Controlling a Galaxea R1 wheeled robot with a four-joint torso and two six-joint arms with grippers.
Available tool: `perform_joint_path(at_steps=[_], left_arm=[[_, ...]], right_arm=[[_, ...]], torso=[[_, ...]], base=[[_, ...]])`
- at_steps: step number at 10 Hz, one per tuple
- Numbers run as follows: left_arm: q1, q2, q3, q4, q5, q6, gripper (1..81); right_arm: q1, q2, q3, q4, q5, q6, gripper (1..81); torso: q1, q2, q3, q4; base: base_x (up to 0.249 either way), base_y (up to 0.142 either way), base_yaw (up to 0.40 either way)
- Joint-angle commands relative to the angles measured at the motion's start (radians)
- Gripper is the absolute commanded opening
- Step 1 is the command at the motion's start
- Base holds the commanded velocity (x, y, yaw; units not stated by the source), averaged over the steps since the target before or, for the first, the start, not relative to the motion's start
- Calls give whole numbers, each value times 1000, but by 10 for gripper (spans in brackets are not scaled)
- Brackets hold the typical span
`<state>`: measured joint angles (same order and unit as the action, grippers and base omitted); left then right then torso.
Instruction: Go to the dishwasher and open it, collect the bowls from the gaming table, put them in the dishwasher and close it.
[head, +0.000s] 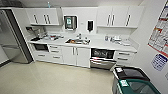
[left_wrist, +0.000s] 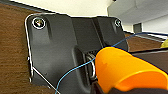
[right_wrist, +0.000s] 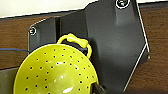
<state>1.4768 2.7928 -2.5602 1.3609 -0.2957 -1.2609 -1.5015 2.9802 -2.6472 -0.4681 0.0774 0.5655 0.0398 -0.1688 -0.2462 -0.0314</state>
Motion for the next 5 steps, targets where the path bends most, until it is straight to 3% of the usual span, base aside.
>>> perform_joint_path(at_steps=[1, 5], left_arm=[[-36, -19, 5, 4, 20, -2, 10], [-36, -19, 5, 6, 20, -3, 10]], right_arm=[[36, -4, 3, -7, -48, -3, 10], [37, -4, 3, -7, -48, -3, 10]], torso=[[0, 0, 0, 0], [0, 0, 0, 0]], base=[[138, 0, 0], [130, 0, 0]])
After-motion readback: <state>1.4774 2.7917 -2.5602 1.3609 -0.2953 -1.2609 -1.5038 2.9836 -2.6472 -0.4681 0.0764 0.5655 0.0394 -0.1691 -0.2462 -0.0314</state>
